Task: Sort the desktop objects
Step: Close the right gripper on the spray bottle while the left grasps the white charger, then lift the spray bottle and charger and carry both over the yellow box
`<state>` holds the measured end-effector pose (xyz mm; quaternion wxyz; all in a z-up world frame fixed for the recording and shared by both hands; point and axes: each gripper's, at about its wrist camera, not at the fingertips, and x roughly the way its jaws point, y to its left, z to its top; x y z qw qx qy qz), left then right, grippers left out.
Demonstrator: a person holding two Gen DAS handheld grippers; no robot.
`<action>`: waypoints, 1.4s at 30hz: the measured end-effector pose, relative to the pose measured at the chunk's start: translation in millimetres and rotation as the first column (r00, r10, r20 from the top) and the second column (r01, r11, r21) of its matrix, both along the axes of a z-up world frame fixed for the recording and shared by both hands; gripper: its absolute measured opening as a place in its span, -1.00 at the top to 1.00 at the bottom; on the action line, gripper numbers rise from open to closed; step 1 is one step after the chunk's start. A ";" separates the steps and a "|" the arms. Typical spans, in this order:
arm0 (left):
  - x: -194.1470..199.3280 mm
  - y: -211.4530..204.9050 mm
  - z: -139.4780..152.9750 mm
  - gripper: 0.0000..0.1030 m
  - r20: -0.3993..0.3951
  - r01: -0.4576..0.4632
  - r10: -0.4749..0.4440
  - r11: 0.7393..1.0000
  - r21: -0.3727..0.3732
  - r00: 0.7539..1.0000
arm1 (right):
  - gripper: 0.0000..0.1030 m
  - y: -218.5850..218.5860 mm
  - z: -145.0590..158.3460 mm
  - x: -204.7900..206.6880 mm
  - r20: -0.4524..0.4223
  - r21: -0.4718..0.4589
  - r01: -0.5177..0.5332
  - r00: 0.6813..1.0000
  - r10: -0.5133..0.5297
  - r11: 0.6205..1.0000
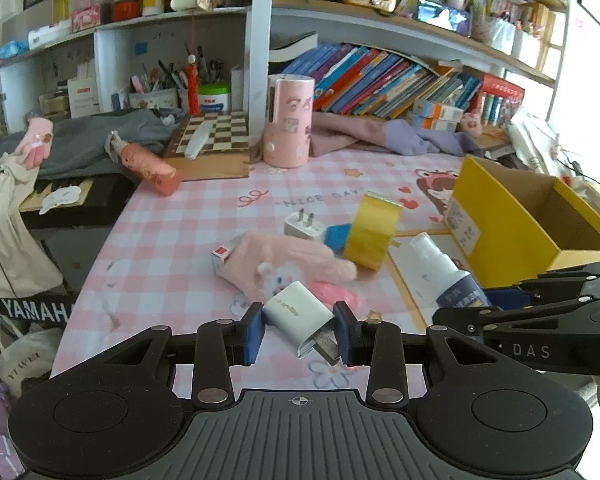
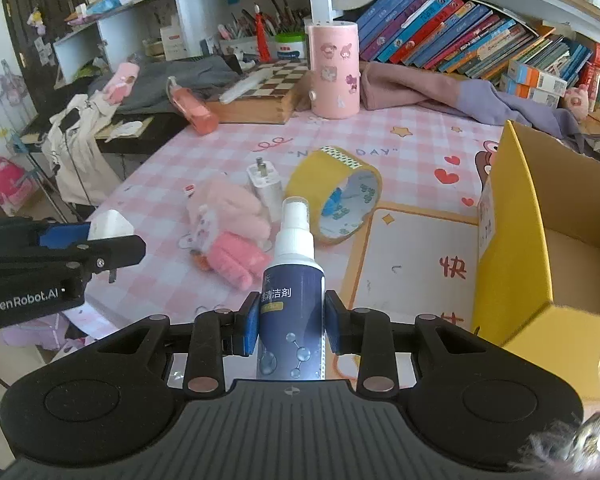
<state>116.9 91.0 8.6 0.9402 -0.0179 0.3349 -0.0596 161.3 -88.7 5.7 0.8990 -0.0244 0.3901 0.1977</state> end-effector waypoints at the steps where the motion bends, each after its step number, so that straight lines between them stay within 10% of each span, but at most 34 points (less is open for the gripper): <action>1: -5.0 -1.4 0.2 0.32 0.002 0.005 -0.005 1.000 0.001 1.000 | 0.41 -0.1 1.3 -5.0 0.002 0.005 0.000 1.000 0.000 1.000; 42: -117.7 -57.8 5.9 0.32 0.050 0.230 -0.231 0.973 0.012 0.972 | 0.42 -41.9 4.3 -151.8 0.014 0.036 0.124 0.992 -0.124 0.992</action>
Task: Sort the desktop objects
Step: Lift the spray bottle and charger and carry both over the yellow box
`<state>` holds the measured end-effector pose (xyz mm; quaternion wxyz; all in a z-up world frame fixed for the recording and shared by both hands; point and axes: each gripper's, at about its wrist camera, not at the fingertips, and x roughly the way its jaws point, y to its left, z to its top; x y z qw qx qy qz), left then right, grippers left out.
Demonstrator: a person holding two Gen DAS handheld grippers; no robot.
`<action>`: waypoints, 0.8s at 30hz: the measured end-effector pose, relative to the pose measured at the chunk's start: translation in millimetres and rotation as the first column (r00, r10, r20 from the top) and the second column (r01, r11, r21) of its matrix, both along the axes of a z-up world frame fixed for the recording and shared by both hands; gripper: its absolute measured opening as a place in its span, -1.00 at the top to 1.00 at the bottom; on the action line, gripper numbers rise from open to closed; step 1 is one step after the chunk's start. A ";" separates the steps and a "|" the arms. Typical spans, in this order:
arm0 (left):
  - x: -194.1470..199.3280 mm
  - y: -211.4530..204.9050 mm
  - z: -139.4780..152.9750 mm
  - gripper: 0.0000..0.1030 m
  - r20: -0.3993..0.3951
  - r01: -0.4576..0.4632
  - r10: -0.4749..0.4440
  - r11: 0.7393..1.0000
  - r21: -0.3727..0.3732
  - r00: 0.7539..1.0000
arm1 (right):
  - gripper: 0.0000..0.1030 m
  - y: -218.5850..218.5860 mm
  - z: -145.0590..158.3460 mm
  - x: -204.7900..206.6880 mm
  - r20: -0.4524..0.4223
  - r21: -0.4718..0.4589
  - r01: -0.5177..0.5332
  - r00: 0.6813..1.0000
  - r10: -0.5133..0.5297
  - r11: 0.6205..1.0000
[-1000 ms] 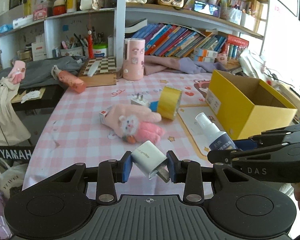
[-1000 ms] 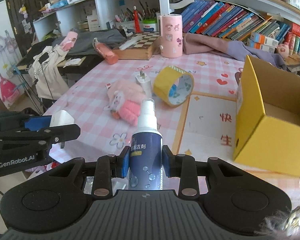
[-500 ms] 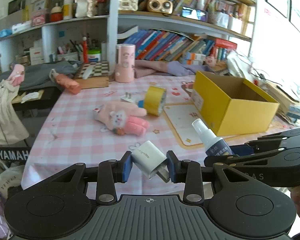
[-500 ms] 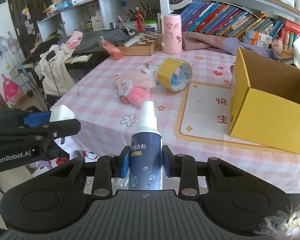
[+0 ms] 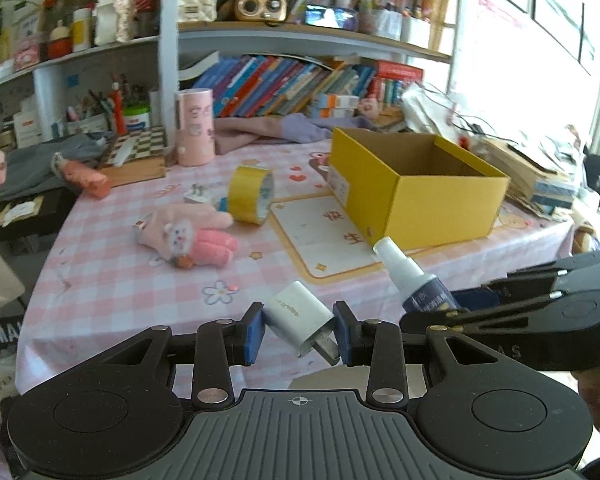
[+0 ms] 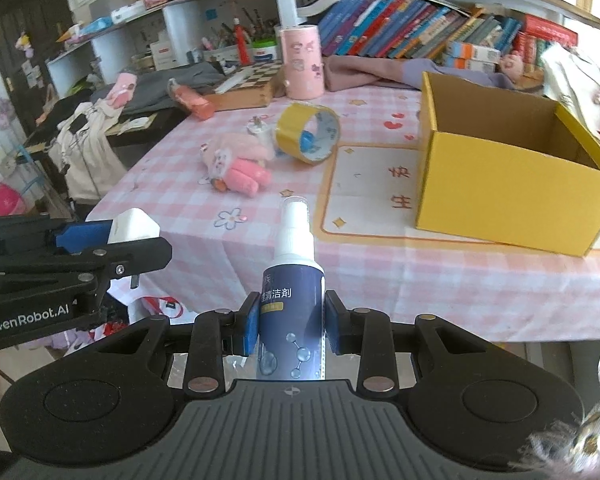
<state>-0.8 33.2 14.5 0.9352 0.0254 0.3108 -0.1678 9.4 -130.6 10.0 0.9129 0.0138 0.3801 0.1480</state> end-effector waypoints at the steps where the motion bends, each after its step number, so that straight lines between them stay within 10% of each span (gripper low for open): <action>1: -0.4 -2.1 -0.2 0.32 -0.001 0.010 -0.010 1.000 0.002 1.000 | 0.42 -1.6 0.4 -1.0 0.000 0.001 0.008 1.000 -0.008 1.000; 24: -2.4 -51.4 -5.4 0.32 -0.030 0.252 -0.252 0.968 -0.020 0.967 | 0.42 -44.3 -4.8 -38.2 -0.062 -0.030 0.211 0.975 -0.212 0.977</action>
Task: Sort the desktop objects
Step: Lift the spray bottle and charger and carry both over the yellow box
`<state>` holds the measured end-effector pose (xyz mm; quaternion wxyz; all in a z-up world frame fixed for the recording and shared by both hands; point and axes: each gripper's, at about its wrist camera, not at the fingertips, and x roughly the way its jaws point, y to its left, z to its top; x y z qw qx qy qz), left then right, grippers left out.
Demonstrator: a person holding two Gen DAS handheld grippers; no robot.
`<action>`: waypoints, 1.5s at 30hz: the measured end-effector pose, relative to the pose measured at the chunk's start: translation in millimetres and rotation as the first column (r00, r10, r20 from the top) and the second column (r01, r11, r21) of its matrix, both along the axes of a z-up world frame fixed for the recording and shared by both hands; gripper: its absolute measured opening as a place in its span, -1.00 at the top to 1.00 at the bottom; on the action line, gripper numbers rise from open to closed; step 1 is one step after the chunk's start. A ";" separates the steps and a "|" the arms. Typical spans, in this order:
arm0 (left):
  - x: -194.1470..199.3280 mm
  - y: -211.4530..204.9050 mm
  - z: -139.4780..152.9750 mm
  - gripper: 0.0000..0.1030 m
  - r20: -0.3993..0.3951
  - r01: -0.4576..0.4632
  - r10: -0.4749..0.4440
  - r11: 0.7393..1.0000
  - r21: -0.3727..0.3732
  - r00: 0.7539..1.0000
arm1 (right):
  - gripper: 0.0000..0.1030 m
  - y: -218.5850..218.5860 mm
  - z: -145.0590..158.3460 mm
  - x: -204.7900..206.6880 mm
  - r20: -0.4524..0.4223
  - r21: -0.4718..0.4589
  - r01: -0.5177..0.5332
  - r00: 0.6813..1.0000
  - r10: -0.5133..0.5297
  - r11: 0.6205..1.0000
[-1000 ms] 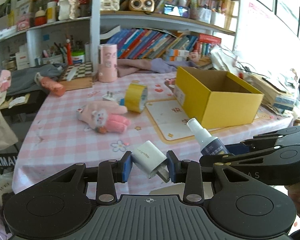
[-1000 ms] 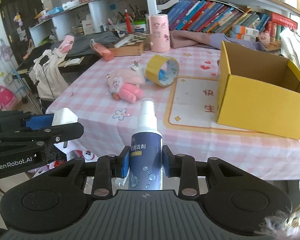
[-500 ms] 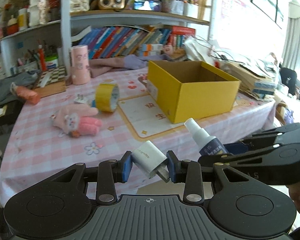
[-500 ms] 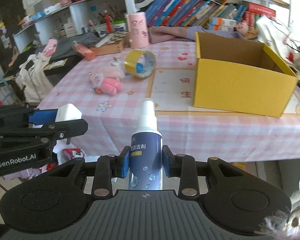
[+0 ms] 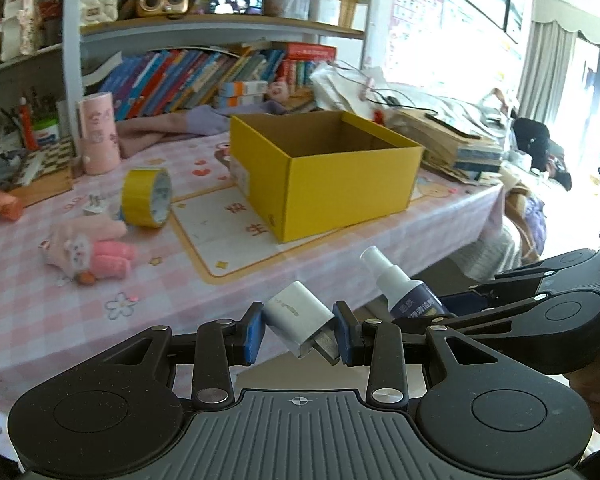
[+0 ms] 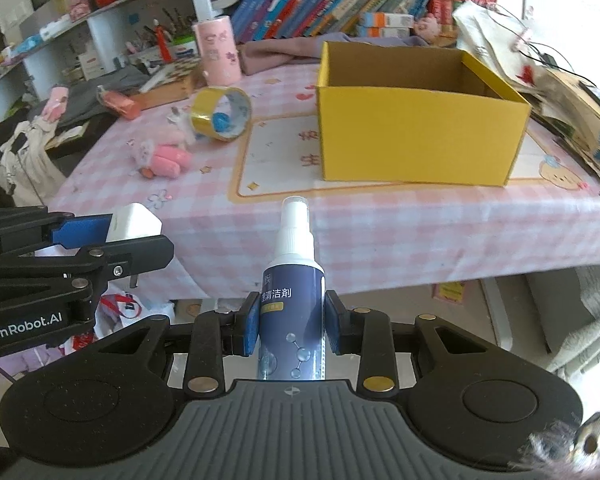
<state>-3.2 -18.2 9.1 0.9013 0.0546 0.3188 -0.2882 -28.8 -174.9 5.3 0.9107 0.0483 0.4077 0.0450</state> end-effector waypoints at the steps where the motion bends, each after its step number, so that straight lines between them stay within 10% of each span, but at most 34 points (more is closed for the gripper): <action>1: -0.3 -2.3 0.2 0.32 -0.001 0.009 -0.009 1.000 0.000 1.000 | 0.42 -2.0 -0.1 -1.8 -0.001 0.001 0.007 1.000 -0.007 1.000; 45: 34.1 -75.7 2.7 0.32 0.010 0.211 -0.211 0.977 -0.012 0.977 | 0.42 -75.3 3.0 2.0 0.024 -0.008 0.191 0.981 -0.191 0.982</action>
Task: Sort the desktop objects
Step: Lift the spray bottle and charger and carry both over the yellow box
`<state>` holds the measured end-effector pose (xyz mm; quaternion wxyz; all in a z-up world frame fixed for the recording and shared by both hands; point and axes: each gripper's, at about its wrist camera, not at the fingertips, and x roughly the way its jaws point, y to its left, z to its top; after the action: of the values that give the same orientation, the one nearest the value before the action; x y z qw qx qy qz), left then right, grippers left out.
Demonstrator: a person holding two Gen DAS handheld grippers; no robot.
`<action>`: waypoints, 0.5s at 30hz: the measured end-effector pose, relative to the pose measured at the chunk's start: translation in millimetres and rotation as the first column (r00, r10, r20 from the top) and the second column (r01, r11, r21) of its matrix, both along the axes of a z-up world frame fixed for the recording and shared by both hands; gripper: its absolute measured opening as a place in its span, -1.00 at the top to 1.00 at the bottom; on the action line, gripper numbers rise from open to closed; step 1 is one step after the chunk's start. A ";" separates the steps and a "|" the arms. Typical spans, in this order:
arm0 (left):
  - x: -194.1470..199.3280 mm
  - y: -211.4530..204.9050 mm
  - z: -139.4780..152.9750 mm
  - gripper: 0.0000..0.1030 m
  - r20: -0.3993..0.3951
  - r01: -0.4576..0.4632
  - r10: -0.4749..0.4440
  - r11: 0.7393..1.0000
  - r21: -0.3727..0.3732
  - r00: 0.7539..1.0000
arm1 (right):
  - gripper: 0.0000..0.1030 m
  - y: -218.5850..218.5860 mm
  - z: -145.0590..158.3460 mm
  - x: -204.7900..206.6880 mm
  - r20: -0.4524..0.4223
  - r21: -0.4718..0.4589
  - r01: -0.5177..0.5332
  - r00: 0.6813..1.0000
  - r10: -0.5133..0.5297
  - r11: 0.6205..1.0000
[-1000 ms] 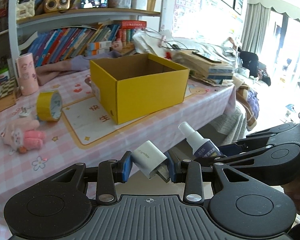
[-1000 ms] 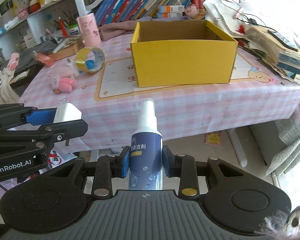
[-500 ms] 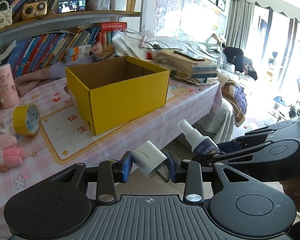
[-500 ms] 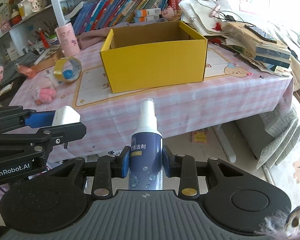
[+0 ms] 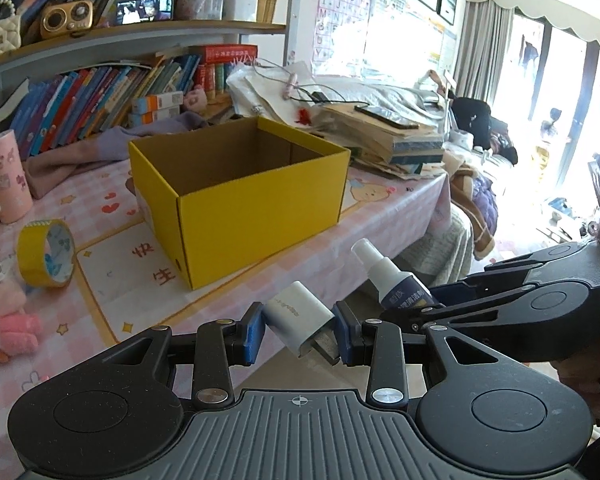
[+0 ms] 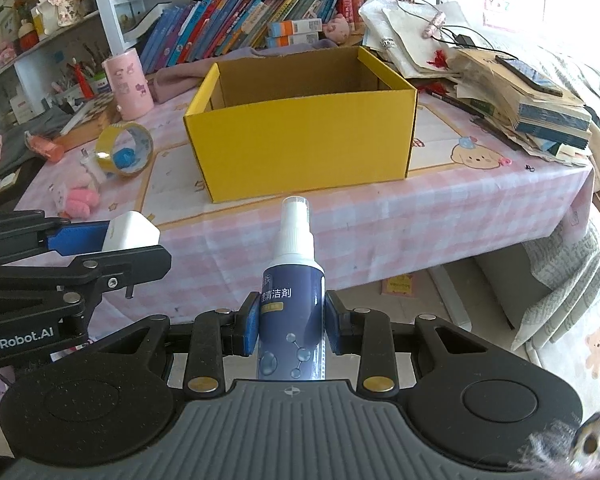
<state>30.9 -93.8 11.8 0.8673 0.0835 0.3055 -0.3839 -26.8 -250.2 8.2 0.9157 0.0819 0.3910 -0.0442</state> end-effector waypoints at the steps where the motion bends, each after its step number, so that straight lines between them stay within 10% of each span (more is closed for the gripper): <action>1: 1.8 -0.5 1.2 0.32 0.002 -0.002 0.002 1.000 -0.003 1.000 | 0.42 -2.4 0.4 2.9 0.006 0.004 0.001 1.000 -0.001 1.000; 15: 38.8 -36.9 27.6 0.32 0.065 -0.020 0.022 0.999 -0.031 0.998 | 0.42 -35.8 19.1 55.0 0.081 0.030 -0.049 0.996 0.046 0.998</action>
<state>69.7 -130.7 39.5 0.8820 0.0793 0.2721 -0.3764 28.1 -286.0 27.3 0.9300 0.0890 0.3565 -0.0128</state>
